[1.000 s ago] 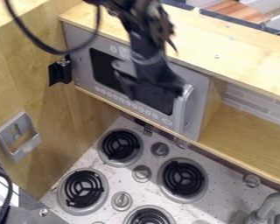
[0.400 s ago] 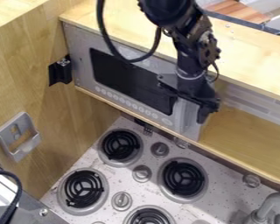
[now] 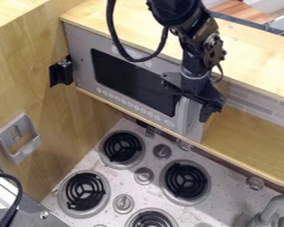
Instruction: Open microwave
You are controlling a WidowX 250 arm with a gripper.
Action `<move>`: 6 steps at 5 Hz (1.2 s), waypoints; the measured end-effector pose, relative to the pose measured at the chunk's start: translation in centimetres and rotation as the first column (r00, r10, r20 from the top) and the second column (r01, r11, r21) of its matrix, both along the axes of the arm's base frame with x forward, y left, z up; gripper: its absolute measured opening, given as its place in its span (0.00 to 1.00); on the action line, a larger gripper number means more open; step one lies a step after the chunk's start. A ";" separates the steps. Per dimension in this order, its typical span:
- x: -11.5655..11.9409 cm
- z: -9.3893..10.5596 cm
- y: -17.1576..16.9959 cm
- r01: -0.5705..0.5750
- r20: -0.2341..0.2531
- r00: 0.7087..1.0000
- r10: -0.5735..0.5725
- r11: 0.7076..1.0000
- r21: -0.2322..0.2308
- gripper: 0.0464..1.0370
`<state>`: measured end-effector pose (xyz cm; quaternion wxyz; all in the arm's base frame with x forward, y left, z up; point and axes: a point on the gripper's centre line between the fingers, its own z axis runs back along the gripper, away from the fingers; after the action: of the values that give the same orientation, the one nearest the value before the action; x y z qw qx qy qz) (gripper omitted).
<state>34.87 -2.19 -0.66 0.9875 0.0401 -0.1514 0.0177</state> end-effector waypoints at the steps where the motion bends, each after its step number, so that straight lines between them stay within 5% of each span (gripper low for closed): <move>1: 0.2 0.1 0.3 -0.004 0.013 1.000 0.004 1.000 0.010 0.66; 2: -0.1 -0.2 0.6 -0.022 0.014 1.000 0.021 1.000 0.009 0.37; 4: -0.9 -0.3 0.6 -0.029 0.010 1.000 0.029 1.000 -0.002 0.30; 6: -5.2 0.0 2.1 -0.065 -0.053 0.996 0.065 0.998 0.011 0.30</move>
<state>29.66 -0.11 -0.69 0.9899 0.0500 -0.1236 0.0480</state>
